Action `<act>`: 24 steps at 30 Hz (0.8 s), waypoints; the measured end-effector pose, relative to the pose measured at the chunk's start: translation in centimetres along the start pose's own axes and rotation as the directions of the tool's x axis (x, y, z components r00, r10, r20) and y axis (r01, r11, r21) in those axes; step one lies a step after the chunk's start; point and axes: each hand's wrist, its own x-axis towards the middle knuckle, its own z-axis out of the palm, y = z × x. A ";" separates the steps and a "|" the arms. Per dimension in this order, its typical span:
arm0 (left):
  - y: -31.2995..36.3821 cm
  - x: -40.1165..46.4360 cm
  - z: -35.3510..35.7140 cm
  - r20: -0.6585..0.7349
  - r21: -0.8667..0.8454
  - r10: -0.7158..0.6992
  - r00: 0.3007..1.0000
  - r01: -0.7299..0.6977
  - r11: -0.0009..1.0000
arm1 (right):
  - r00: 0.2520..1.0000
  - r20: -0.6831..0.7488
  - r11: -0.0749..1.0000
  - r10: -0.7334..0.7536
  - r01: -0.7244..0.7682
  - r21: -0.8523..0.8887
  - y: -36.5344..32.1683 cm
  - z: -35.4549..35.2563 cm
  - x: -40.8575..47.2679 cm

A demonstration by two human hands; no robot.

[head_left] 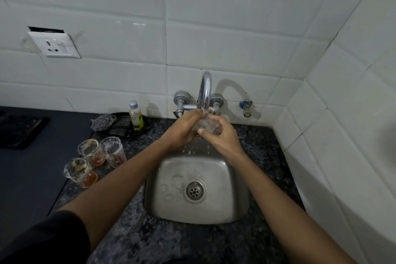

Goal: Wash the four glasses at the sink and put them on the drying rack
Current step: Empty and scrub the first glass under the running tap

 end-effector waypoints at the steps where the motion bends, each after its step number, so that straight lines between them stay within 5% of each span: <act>1: 0.0 -0.1 0.1 -0.004 -0.002 0.000 1.000 0.000 1.000 | 0.992 0.039 0.988 0.123 -0.126 0.090 -0.1 -0.1 0.2; 3: 0.2 -0.3 0.2 -0.005 -0.020 -0.009 1.000 0.009 1.000 | 0.986 0.044 0.983 0.164 -0.167 0.076 -0.2 -0.2 0.4; 6: 0.6 -0.3 0.5 -0.001 -0.017 -0.063 0.998 0.063 0.998 | 0.983 -0.033 0.957 -0.182 0.169 -0.234 0.1 -0.1 0.0; 8: 0.2 0.2 0.6 0.005 -0.013 -0.080 0.997 0.080 0.997 | 0.965 -0.059 0.941 -0.256 0.235 -0.243 0.4 0.1 -0.2; 12: -0.1 0.1 0.4 0.017 -0.009 -0.040 0.999 0.040 0.999 | 0.987 0.020 0.982 0.157 -0.158 0.099 0.0 0.1 0.3; 17: 0.8 0.3 0.4 0.000 -0.052 -0.076 0.997 0.076 0.996 | 0.976 -0.074 0.957 -0.203 0.182 -0.224 0.1 0.0 -0.1; 22: 0.1 0.2 0.3 0.024 -0.030 -0.053 0.998 0.054 0.998 | 0.979 0.029 0.975 0.201 -0.203 0.086 -0.7 -0.5 0.1; 24: 0.2 0.0 0.5 0.035 -0.025 -0.055 0.998 0.056 0.998 | 0.997 -0.013 0.994 0.080 -0.081 -0.075 -0.7 -0.6 0.1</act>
